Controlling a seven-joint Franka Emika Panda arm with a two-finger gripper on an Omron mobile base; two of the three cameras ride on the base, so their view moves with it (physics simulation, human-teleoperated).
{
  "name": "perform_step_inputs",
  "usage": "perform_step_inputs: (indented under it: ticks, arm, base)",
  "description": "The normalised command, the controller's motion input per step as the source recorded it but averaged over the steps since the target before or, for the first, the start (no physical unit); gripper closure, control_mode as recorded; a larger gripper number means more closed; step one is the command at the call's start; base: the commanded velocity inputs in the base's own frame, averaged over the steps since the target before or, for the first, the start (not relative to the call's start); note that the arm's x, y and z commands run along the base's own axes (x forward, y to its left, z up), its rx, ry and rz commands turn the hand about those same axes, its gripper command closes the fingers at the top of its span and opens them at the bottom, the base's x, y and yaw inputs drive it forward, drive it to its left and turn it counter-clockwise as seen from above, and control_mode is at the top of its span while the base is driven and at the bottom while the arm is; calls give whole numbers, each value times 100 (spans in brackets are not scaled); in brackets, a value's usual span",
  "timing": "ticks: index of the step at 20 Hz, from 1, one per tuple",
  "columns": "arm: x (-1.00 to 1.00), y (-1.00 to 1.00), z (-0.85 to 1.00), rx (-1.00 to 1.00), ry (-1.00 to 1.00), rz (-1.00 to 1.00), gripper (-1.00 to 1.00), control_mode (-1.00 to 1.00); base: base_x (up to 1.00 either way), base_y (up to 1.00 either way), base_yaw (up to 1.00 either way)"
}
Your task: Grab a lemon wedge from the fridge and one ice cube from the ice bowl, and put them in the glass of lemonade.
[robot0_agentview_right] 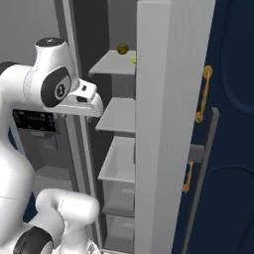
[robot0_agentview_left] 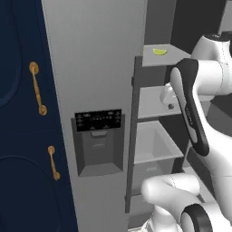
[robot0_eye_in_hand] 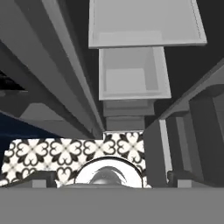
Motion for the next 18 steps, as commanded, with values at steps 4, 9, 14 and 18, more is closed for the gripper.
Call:
perform_step_inputs:
  ticks: [4, 9, 14, 18]
  arm:
    - [0, 0, 0, 0, 0, 0, -100, 100]
    - [0, 0, 0, 0, 0, 0, -100, 100]
    - [0, 0, 0, 0, 0, 0, -100, 100]
    - [4, 0, 0, 0, 0, 0, -100, -100]
  base:
    - [24, -42, -7]
    - [14, -23, -3]
    - [62, 0, 0]
    - [10, 0, 0]
